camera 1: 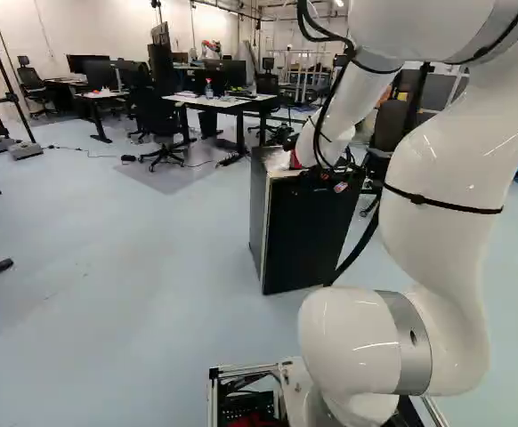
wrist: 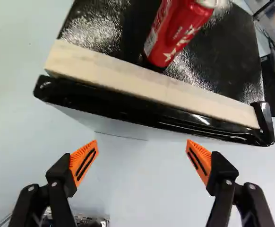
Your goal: Grab a drink from the fridge
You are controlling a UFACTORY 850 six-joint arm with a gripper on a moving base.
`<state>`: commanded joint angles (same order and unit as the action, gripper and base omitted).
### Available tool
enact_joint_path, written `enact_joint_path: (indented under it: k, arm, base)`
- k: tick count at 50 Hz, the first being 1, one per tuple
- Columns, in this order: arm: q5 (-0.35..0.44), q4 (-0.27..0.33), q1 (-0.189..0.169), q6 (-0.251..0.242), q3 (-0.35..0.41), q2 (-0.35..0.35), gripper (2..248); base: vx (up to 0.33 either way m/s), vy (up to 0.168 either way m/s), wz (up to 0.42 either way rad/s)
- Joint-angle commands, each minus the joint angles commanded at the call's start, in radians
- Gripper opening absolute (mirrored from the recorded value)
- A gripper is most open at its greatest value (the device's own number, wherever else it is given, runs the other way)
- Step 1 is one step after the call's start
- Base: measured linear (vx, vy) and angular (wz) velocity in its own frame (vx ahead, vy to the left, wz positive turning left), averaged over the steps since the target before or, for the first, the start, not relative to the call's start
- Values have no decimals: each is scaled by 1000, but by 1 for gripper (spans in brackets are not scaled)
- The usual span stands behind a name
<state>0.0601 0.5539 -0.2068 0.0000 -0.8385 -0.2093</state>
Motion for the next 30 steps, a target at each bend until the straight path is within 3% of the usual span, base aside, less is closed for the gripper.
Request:
enact_joint_path:
  k: [11,30]
  arm:
    - [113,-34,19,0,7,6,247]
    - [289,-153,21,0,8,7,247]
  base:
    - [0,0,0]
    - [0,0,0]
